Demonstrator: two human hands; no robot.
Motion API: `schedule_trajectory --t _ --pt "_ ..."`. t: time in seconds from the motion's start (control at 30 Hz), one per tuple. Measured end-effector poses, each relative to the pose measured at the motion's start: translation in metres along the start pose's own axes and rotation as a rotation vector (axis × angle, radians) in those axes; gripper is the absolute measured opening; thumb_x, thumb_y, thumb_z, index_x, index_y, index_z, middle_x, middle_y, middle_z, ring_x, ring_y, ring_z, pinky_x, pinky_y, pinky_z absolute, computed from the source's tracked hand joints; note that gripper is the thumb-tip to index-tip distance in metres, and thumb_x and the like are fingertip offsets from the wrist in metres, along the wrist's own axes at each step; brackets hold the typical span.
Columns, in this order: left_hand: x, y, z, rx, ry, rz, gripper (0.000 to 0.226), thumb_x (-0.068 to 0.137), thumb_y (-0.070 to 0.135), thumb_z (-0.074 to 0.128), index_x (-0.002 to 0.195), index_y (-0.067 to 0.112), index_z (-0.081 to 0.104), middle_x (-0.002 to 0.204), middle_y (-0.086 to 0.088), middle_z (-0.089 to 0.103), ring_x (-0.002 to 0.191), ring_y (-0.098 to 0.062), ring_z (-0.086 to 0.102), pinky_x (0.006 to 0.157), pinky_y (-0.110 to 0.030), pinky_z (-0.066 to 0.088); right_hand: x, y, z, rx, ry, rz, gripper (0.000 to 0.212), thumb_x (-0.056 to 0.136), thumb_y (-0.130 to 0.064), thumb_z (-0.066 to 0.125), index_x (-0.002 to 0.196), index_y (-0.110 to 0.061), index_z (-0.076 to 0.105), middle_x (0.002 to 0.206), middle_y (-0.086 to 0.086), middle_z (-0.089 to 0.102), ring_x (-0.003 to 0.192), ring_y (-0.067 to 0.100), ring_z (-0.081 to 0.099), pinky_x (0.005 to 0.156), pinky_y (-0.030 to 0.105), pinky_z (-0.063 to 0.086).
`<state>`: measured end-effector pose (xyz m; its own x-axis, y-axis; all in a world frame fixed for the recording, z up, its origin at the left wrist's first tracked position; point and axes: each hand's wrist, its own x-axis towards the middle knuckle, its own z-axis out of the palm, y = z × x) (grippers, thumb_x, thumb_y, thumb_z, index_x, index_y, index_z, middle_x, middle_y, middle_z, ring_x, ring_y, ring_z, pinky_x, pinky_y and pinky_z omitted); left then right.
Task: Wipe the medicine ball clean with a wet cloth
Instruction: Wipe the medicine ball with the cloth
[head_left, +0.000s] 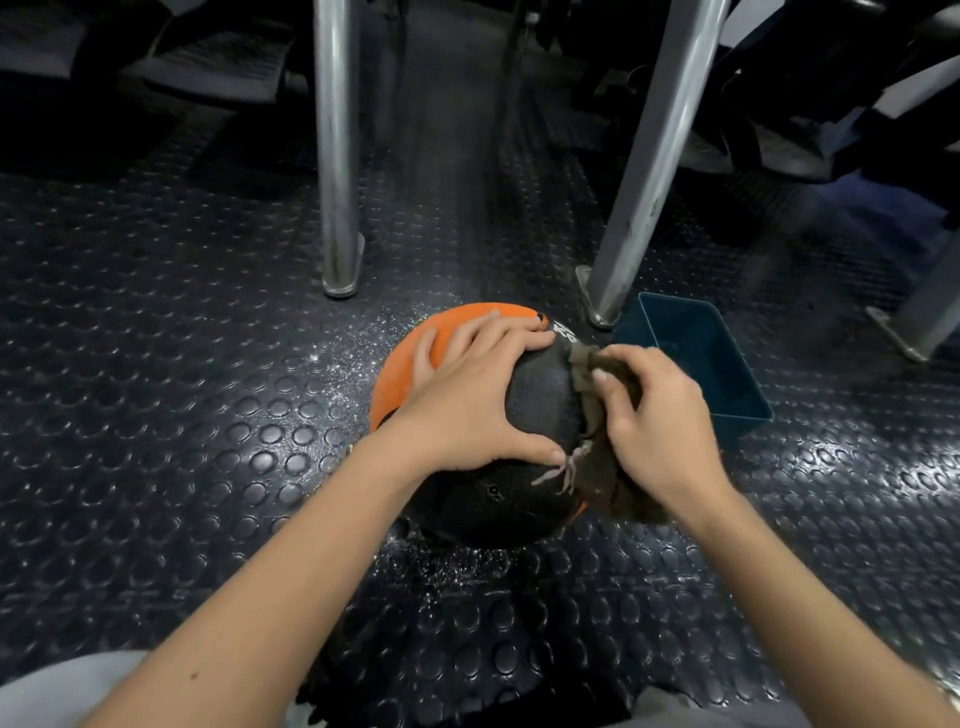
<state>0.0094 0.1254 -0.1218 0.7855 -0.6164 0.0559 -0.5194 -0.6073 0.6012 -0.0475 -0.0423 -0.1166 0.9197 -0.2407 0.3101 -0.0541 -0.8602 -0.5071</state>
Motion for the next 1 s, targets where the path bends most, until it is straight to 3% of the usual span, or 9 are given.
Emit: schedule_trajectory --t 0.17,0.27,0.43,0.5,0.57,0.7,0.8,0.9,1.0 --pt "-0.002 -0.014 -0.010 -0.075 -0.006 0.001 0.097 0.055 0.052 0.083 0.136 0.044 0.031 0.144 0.029 0.020 0.137 0.006 0.004 0.115 -0.047 -0.006 -0.030 -0.018 0.016 0.071 -0.030 -0.321 0.025 0.090 -0.029 0.049 0.105 -0.015 0.063 0.094 -0.005 0.057 0.084 0.012 0.056 0.070 0.026 0.047" --pt "-0.003 -0.022 -0.017 -0.120 -0.026 -0.009 0.095 0.056 0.051 0.084 0.136 0.044 0.032 0.136 0.033 0.021 0.136 0.006 0.007 0.115 -0.048 -0.002 -0.024 -0.001 0.013 0.082 -0.031 -0.344 0.024 0.091 -0.028 0.051 0.105 -0.013 0.064 0.094 -0.012 0.052 0.085 0.008 0.054 0.075 0.021 0.045" --pt "0.000 -0.026 -0.020 -0.159 -0.011 -0.037 0.096 0.057 0.054 0.083 0.137 0.043 0.031 0.144 0.030 0.019 0.133 0.008 0.008 0.115 -0.045 -0.004 -0.007 0.003 -0.007 0.100 0.114 -0.156 0.017 0.090 -0.010 0.060 0.099 -0.024 0.058 0.094 -0.008 0.056 0.091 0.009 0.056 0.083 0.018 0.040" --pt "0.001 -0.031 -0.019 -0.164 0.013 -0.052 0.103 0.046 0.066 0.077 0.136 0.045 0.030 0.142 0.031 0.020 0.130 0.010 0.009 0.115 -0.043 -0.002 -0.007 -0.017 -0.014 0.187 0.213 -0.279 0.017 0.089 -0.008 0.058 0.101 -0.020 0.059 0.093 -0.007 0.055 0.087 0.001 0.051 0.082 0.012 0.039" --pt "0.001 -0.032 -0.020 -0.163 0.039 -0.059 0.107 0.035 0.075 0.063 0.134 0.048 0.031 0.136 0.035 0.021 0.130 0.009 0.011 0.115 -0.039 0.002 -0.013 -0.024 -0.007 0.160 0.155 -0.421 0.014 0.089 -0.009 0.057 0.102 -0.010 0.063 0.092 -0.004 0.054 0.085 0.004 0.051 0.080 0.012 0.039" --pt "-0.001 -0.035 -0.023 -0.182 0.005 -0.059 0.103 0.039 0.070 0.067 0.132 0.050 0.029 0.132 0.037 0.019 0.130 0.008 0.012 0.115 -0.038 0.005 -0.003 0.021 0.006 -0.140 -0.057 -0.133 0.020 0.093 -0.018 0.054 0.111 -0.017 0.063 0.097 -0.002 0.055 0.094 0.022 0.057 0.081 0.030 0.043" --pt "-0.001 -0.037 -0.024 -0.176 -0.001 -0.048 0.099 0.044 0.065 0.069 0.133 0.048 0.028 0.135 0.036 0.019 0.125 0.012 0.009 0.115 -0.038 0.003 0.009 0.031 -0.013 -0.091 0.070 0.028 0.018 0.093 -0.015 0.055 0.110 -0.016 0.062 0.098 -0.006 0.053 0.099 0.019 0.055 0.081 0.023 0.036" --pt "0.000 -0.038 -0.022 -0.165 0.018 -0.037 0.107 0.037 0.075 0.063 0.134 0.049 0.028 0.135 0.036 0.019 0.124 0.013 0.007 0.112 -0.036 0.002 0.003 -0.011 -0.013 0.138 0.191 -0.223 0.016 0.092 -0.013 0.053 0.107 -0.015 0.060 0.098 -0.006 0.054 0.093 0.005 0.050 0.082 0.010 0.035" --pt "0.000 -0.036 -0.020 -0.155 0.020 -0.038 0.107 0.036 0.075 0.062 0.134 0.048 0.029 0.134 0.037 0.019 0.124 0.013 0.008 0.112 -0.035 0.003 -0.013 -0.009 0.011 0.093 0.042 -0.353 0.016 0.093 -0.020 0.048 0.108 -0.021 0.055 0.095 -0.001 0.054 0.088 0.009 0.050 0.079 0.018 0.040"
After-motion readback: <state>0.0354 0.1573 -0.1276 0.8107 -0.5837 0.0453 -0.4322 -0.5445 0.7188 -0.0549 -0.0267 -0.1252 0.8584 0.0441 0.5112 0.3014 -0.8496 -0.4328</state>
